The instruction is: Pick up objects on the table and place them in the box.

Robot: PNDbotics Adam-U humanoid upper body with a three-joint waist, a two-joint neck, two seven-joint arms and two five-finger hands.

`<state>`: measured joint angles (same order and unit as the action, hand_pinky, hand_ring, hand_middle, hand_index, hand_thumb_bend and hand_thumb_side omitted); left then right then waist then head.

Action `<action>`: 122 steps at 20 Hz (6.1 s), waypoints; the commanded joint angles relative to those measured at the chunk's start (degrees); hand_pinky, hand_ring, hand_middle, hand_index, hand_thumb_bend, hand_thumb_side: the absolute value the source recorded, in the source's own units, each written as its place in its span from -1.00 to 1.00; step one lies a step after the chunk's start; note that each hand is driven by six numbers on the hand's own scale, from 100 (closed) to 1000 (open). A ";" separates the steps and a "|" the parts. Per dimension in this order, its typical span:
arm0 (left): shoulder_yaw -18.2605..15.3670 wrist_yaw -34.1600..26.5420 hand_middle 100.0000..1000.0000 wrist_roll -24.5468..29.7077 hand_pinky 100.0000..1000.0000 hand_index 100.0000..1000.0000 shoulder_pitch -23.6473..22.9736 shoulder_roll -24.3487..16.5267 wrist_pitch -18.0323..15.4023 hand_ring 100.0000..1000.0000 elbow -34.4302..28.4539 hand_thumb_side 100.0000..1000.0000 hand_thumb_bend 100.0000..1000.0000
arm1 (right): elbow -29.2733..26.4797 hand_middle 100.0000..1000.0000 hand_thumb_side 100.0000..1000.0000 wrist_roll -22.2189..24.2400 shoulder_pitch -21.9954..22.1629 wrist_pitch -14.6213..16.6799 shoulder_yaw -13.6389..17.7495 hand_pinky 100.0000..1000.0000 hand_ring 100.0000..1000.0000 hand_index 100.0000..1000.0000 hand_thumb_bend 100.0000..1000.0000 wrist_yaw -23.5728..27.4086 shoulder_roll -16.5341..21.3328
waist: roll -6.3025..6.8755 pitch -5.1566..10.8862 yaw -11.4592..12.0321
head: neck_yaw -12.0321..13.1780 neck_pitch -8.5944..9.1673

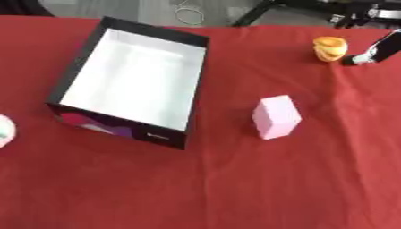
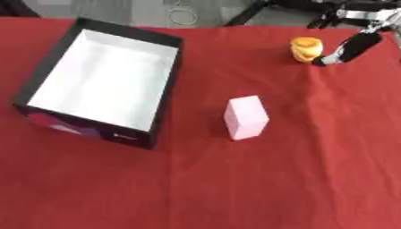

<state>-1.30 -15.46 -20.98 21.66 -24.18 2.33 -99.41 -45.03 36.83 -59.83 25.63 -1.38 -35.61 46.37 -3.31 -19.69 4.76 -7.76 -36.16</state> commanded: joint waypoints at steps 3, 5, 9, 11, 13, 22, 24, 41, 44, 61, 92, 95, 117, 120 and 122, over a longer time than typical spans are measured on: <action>-0.11 -0.01 0.47 0.33 0.59 0.56 0.76 -0.95 0.23 0.28 -1.44 0.16 0.61 | 0.27 0.68 -0.62 -1.94 -1.53 -0.62 1.27 0.86 0.78 0.70 -0.22 -0.08 1.13 | 0.25 -0.37 0.24 | -0.38 0.78; -0.08 0.05 0.47 0.39 0.59 0.55 0.89 -0.94 0.27 0.28 -1.49 0.16 0.61 | 0.46 0.68 -0.62 -2.38 -1.69 -0.90 1.34 0.86 0.78 0.70 -0.22 -0.10 1.00 | 0.25 -0.70 0.37 | -0.47 0.93; 0.03 0.08 0.47 0.52 0.60 0.55 1.13 -1.01 0.33 0.28 -1.62 0.16 0.61 | 0.93 0.69 -0.63 -3.35 -1.96 -1.75 1.63 0.85 0.78 0.70 -0.22 -1.25 0.88 | 0.07 -1.38 0.71 | -0.84 1.31; 0.09 0.05 0.47 0.64 0.60 0.55 1.26 -1.05 0.35 0.28 -1.75 0.16 0.61 | 1.33 0.69 -0.63 -3.97 -1.96 -2.24 1.88 0.85 0.78 0.70 -0.23 -1.87 0.86 | -0.03 -1.70 0.91 | -0.99 1.51; 0.10 -0.04 0.47 0.67 0.60 0.55 1.38 -1.09 0.35 0.28 -1.89 0.16 0.61 | 1.78 0.69 -0.62 -4.65 -1.90 -2.86 2.20 0.84 0.78 0.70 -0.23 -2.64 0.92 | -0.13 -2.06 1.12 | -1.09 1.67; 0.32 0.00 0.47 0.88 0.60 0.55 2.07 -1.32 0.49 0.27 -2.18 0.16 0.60 | 3.11 0.68 -0.66 -6.95 -1.85 -4.62 3.25 0.84 0.77 0.69 -0.24 -4.26 0.98 | -0.57 -3.34 1.98 | -1.62 2.86; 0.33 0.02 0.47 0.92 0.60 0.55 2.16 -1.36 0.52 0.27 -2.21 0.16 0.60 | 3.20 0.67 -0.66 -7.48 -1.84 -4.95 3.53 0.84 0.77 0.68 -0.24 -4.32 1.16 | -0.67 -3.54 2.14 | -1.68 3.10; 0.48 0.36 0.47 1.31 0.60 0.54 2.53 -1.94 0.68 0.27 -2.64 0.16 0.58 | 2.01 0.68 -0.76 -13.06 -1.98 -7.92 5.22 0.82 0.76 0.68 -0.26 -0.82 4.49 | -1.62 -5.42 3.02 | -2.42 4.42; 0.49 0.37 0.47 1.36 0.60 0.54 2.64 -2.06 0.70 0.27 -2.79 0.16 0.58 | 2.49 0.69 -0.74 -13.47 -1.62 -8.50 5.57 0.82 0.77 0.69 -0.26 -1.85 5.08 | -1.84 -5.77 3.24 | -2.64 4.64; 0.69 0.39 0.46 1.52 0.61 0.54 2.75 -2.17 0.86 0.27 -3.03 0.16 0.56 | 5.64 0.75 -0.28 -13.69 -0.35 -11.76 6.10 0.80 0.76 0.73 -0.17 -3.76 4.94 | -1.87 -6.53 3.69 | -2.94 4.81; 0.93 0.28 0.44 1.90 0.62 0.51 2.08 -2.42 1.05 0.27 -2.31 0.16 0.50 | 1.62 -0.10 -1.00 -13.77 1.63 -8.51 4.16 0.72 0.39 0.19 -0.48 9.39 3.83 | -2.13 -4.29 3.08 | -2.61 2.57; 0.89 0.31 0.44 1.86 0.62 0.51 1.84 -2.53 0.99 0.27 -2.10 0.16 0.50 | -0.93 -0.10 -1.00 -13.64 1.44 -8.25 3.67 0.71 0.38 0.19 -0.48 11.40 4.28 | -2.22 -3.55 2.79 | -2.48 2.04; -2.22 1.35 0.46 -4.11 0.62 0.54 -0.89 -7.74 -0.45 0.28 -7.72 0.18 0.51 | -15.53 -0.10 -1.00 -15.82 -12.34 -12.29 -2.83 0.66 0.33 0.19 -0.50 14.72 -6.40 | -1.36 3.07 2.02 | -5.22 -2.75; -3.29 1.36 0.46 -5.84 0.62 0.54 -2.17 -9.52 -0.65 0.29 -9.71 0.18 0.50 | -15.31 -0.10 -1.00 -15.95 -14.24 -12.97 -3.50 0.66 0.32 0.19 -0.53 13.91 -10.56 | -0.98 3.98 2.52 | -6.25 -3.24; -4.02 2.26 0.47 -6.79 0.62 0.54 -3.16 -10.67 -0.25 0.30 -10.81 0.19 0.50 | -15.37 -0.10 -1.00 -15.94 -15.34 -13.14 -4.05 0.66 0.32 0.19 -0.55 13.42 -13.75 | -0.66 4.56 2.95 | -7.03 -3.50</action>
<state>-4.21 -13.98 -27.03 18.32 -32.41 2.01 -108.48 -59.36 21.02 -73.65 12.77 -5.42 -21.74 33.18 -5.04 -25.33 7.72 -14.20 -39.36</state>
